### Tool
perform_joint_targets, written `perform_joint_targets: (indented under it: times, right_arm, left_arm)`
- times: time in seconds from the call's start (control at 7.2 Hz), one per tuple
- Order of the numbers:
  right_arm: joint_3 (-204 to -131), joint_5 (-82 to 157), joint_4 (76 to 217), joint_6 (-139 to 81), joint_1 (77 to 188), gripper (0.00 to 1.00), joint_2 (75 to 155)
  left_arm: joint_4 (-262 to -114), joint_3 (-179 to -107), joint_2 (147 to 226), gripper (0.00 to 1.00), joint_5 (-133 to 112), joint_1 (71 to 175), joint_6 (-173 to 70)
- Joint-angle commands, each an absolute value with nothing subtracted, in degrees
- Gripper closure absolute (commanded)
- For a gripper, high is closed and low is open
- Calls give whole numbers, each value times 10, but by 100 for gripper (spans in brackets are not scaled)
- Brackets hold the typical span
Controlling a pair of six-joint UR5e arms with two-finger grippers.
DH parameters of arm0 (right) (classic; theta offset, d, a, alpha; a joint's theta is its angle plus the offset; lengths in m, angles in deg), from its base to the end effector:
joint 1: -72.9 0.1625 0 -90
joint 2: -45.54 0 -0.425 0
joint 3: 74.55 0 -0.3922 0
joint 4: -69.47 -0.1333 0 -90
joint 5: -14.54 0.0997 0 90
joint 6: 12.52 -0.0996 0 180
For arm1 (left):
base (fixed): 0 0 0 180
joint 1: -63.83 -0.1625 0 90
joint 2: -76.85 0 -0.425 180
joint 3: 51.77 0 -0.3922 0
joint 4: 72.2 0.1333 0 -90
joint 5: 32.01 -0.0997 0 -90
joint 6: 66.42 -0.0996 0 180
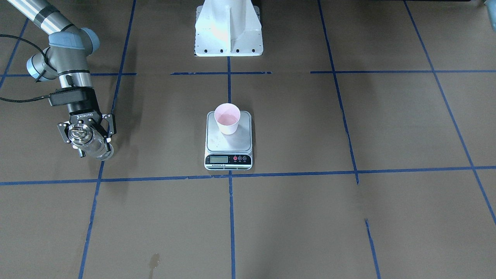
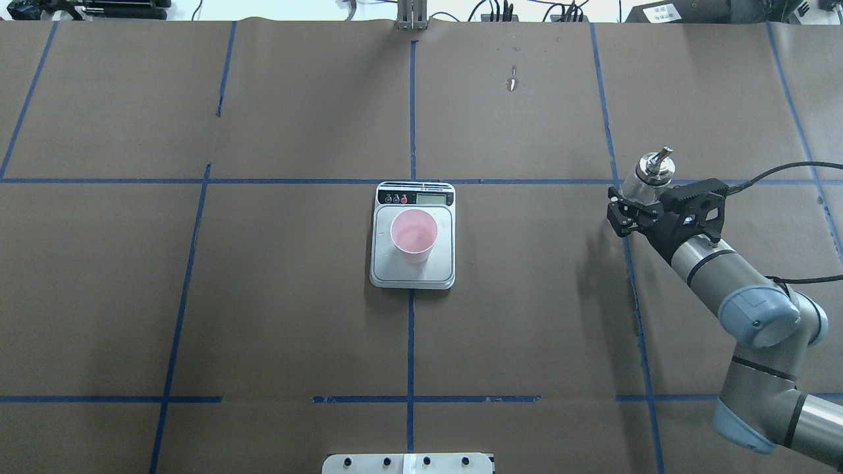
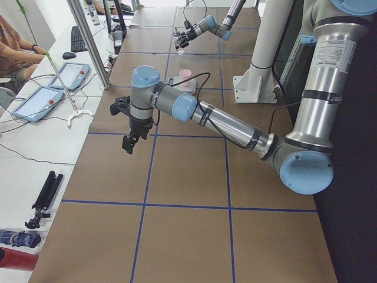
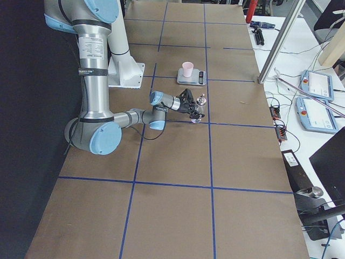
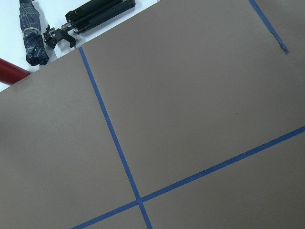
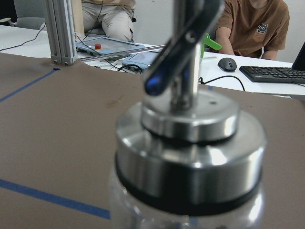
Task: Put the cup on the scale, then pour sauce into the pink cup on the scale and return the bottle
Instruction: 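Lower the sauce bottle onto the table with the right gripper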
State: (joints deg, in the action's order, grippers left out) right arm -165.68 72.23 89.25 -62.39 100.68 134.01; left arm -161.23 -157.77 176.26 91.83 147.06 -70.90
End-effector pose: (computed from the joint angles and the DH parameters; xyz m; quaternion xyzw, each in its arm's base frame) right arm -0.3669 -0.4041 0.4986 0.5043 -0.3482 0.0812 0.7860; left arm -0.0126 -0.5541 0.4476 0.1968 0.2884 0.1530 0.9245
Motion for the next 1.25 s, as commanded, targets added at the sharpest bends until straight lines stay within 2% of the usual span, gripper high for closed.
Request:
perform_joint_targets:
  times: [0.0, 0.56, 0.69, 1.11]
  right_arm:
    - [-1657, 722, 892, -627, 1007, 27, 1339]
    - [-1655, 723, 892, -627, 1007, 11, 1340]
    - [-1655, 720, 892, -625, 1007, 1, 1340]
    - [-1658, 718, 892, -621, 1005, 0, 1343]
  left_arm:
    - [-1612, -1578, 1763, 0, 918, 1471, -709]
    - [-1612, -1575, 1767, 0, 917, 1471, -709]
    - [-1612, -1574, 1768, 0, 917, 1471, -709]
    - [-1612, -1572, 1771, 0, 917, 1471, -709]
